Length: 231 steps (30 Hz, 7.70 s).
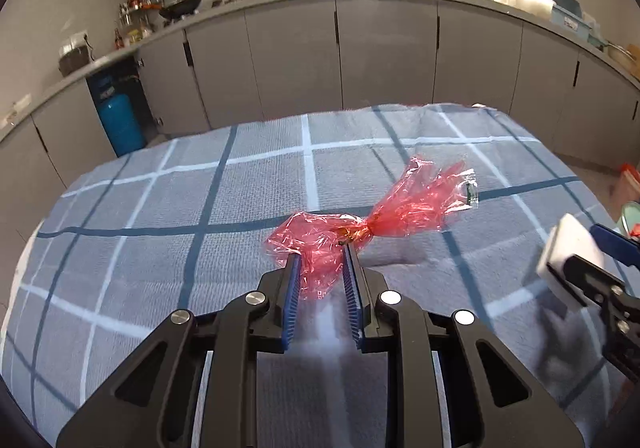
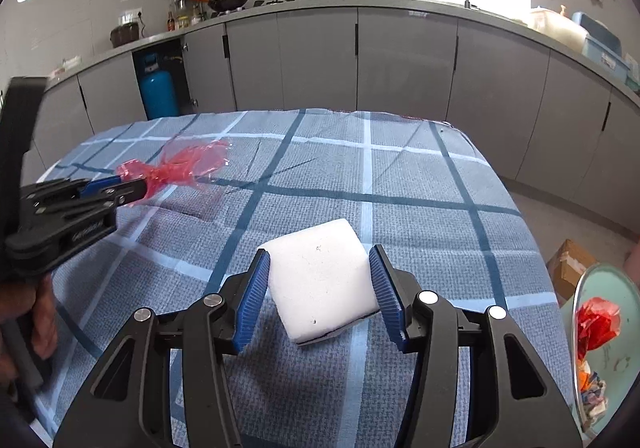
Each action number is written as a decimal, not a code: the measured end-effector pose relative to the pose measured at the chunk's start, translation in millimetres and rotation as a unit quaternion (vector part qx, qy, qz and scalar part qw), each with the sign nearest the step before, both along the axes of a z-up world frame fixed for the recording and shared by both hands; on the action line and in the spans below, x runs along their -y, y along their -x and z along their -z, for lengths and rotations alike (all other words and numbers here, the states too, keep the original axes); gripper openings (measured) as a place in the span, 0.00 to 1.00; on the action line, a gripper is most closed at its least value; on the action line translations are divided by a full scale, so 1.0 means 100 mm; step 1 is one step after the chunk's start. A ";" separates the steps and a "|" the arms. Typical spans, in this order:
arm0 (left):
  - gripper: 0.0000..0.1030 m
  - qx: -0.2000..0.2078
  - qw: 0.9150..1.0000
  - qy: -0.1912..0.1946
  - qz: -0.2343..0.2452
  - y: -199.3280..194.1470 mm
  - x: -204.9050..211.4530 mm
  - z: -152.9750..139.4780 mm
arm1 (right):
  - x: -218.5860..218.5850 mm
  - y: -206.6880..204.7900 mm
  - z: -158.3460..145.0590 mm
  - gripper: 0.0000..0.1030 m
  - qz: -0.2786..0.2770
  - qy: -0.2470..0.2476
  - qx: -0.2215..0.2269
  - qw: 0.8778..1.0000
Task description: Collect trash
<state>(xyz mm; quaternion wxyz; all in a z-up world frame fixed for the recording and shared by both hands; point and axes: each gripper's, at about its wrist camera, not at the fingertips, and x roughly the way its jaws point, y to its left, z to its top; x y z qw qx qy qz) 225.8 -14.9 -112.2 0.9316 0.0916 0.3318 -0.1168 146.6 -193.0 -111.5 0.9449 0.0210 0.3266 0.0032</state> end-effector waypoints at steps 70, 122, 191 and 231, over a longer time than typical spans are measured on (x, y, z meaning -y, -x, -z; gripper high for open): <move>0.21 0.050 0.973 0.012 0.225 1.58 2.74 -0.51 | 2.28 1.97 -0.64 0.50 0.241 -0.028 0.089 0.966; 0.22 -0.021 0.968 0.001 0.251 1.44 3.30 -0.16 | 2.60 1.81 -0.55 0.51 0.267 -0.019 0.062 0.961; 0.95 0.017 0.973 0.056 0.224 1.69 2.64 -0.65 | 2.22 2.17 -0.90 0.84 0.270 -0.016 0.110 0.956; 0.95 0.032 0.973 0.068 0.216 1.73 2.50 -0.80 | 2.10 2.23 -0.97 0.84 0.267 -0.013 0.117 0.956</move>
